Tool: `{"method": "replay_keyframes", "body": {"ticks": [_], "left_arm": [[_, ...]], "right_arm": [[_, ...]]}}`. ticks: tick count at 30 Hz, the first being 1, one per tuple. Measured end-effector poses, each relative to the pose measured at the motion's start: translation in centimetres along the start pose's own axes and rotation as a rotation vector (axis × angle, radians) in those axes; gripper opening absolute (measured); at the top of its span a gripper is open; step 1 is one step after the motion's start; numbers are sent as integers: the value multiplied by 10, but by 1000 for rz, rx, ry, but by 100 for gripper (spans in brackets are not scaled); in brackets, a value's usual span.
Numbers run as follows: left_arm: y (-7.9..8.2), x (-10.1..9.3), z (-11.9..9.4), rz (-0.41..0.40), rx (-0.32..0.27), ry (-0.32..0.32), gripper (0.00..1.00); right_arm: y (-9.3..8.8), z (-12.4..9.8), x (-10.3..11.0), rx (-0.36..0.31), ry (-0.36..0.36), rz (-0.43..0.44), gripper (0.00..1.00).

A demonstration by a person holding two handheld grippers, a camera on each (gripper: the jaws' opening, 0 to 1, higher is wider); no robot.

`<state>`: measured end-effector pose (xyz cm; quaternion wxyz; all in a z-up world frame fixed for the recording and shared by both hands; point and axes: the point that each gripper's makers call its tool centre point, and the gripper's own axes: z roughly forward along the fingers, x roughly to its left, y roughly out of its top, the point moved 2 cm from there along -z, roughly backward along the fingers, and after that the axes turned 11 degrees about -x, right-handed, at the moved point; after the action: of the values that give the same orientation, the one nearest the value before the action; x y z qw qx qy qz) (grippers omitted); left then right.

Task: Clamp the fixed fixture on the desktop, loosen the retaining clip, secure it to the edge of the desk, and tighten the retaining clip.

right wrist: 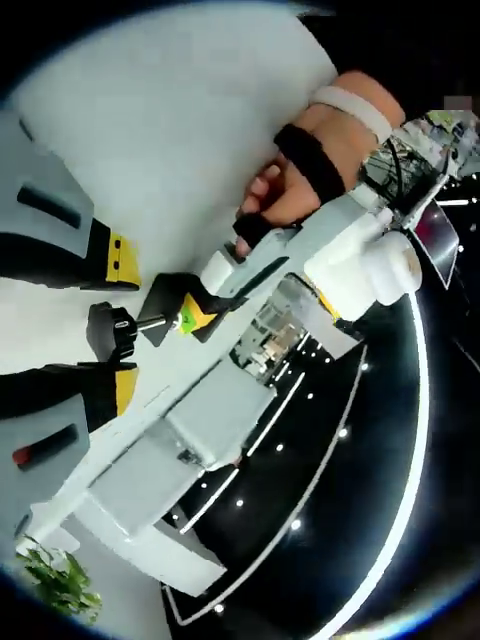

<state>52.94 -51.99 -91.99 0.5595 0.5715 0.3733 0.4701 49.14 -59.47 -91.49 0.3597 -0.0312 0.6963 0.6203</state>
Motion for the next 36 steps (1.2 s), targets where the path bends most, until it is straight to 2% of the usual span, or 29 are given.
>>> {"method": "replay_keyframes", "body": {"ticks": [3, 4, 5, 7, 10, 13, 15, 19, 21, 22, 24, 25, 26, 29, 31, 32, 36], "left_arm": [[0, 0, 0, 0, 1, 0, 6], [0, 0, 0, 0, 1, -1, 6], [0, 0, 0, 0, 1, 0, 6], [0, 0, 0, 0, 1, 0, 6], [0, 0, 0, -3, 1, 0, 6], [0, 0, 0, -4, 3, 1, 6], [0, 0, 0, -4, 3, 0, 6], [0, -1, 0, -3, 3, -1, 6], [1, -1, 0, -5, -1, -2, 6], [0, -1, -1, -2, 3, -1, 6], [0, -1, -1, -3, 2, -1, 6], [1, -1, -1, -2, 1, 0, 6], [1, 0, -1, -2, 1, 0, 6], [0, 2, 1, 2, 2, 0, 6], [0, 4, 2, 5, 4, 3, 6], [0, 4, 2, 7, 5, 6, 6], [0, 7, 4, 11, 6, 14, 6]], "right_arm": [[4, -3, 0, 33, -26, 176, 58], [4, -3, -2, 33, -43, 291, 60], [3, -2, -6, 23, -57, 418, 58], [4, -4, -15, 6, -107, 591, 47], [-14, -7, -31, 15, -184, 888, 47], [-28, -11, -31, 49, -228, 1087, 44], [-33, -13, -31, 56, -231, 1147, 40], [-34, -14, -28, 60, -234, 1182, 32], [-32, -12, -24, 78, -217, 1249, 27], [-33, -11, -23, 80, -218, 1228, 27], [-31, -11, -14, 99, -166, 1183, 24], [-30, -10, -17, 85, -178, 1165, 24], [-31, -11, -17, 95, -190, 1197, 23], [-31, -11, -19, 89, -203, 1197, 23], [-29, -10, -20, 79, -202, 1139, 22], [-24, -11, -19, 72, -188, 1070, 22], [-17, -10, -15, 68, -165, 894, 21]]}}
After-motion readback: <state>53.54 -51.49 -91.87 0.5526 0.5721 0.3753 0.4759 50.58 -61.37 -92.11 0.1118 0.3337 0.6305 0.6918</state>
